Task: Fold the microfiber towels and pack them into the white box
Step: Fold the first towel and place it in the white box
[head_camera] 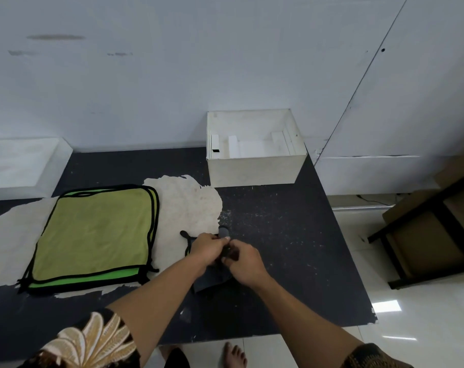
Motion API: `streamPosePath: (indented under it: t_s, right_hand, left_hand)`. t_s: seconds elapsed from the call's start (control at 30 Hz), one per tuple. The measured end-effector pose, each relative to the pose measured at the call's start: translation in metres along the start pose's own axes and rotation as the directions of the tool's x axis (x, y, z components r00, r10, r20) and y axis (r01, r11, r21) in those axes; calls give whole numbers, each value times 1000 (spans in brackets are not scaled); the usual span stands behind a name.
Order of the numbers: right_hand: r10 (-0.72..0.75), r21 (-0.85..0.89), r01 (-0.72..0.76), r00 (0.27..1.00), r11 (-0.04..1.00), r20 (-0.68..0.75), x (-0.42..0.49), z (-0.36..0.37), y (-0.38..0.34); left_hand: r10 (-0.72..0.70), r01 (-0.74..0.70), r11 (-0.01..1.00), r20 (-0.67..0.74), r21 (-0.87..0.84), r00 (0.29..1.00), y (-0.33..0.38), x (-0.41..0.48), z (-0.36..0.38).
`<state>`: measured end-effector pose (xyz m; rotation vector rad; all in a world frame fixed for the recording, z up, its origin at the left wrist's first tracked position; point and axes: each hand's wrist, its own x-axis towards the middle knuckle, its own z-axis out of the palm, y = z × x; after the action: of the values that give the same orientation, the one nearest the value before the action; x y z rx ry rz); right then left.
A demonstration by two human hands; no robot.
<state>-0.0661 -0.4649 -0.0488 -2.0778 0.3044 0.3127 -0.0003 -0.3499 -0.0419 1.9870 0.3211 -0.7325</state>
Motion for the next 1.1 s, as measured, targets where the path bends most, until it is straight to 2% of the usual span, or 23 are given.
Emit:
streamPosePath:
  t_s: [0.1,0.17,0.3,0.43,0.53,0.63,0.7,0.77,0.83,0.97,1.1]
  right_hand:
    - [-34,54,32,999,998,35,-4,3,0]
    - [-20,57,20,1000,998,2,-5,4,1]
    - [-8,-69,7,1000,998,-2,-3,7,2]
    - [39,-195,-25,997,981,68,2,15,4]
    - [31,-270,-19,999,963,40,3,22,2]
    - [-115,-381,117,993,917,29,1,28,-1]
    - [-216,-450,236,972,861,95,1,31,-1]
    - [-226,-505,292,955,812,190,0,33,0]
    - [-198,-532,295,952,793,232,-1,34,0]
    - [-234,-527,299,954,796,187,-1,35,-1]
    - [-194,-538,282,957,794,214,1,35,0]
  left_hand:
    - [14,-5,997,-107,79,994,-7,5,-4]
    - [35,-2,985,-191,171,981,-12,5,-9]
    - [57,47,940,-293,337,954,-24,5,-24]
    - [-30,136,938,-318,318,948,-38,5,-35]
    - [-59,159,932,-297,326,953,-46,4,-40]
    - [-2,114,919,-285,377,959,-49,6,-42]
    - [54,73,916,-301,393,952,-49,6,-43]
    - [90,48,913,-313,406,946,-49,7,-43]
    - [98,49,901,-311,432,945,-49,6,-43]
    - [136,53,875,-351,481,926,-50,2,-42]
    - [158,50,865,-364,500,918,-49,-3,-39]
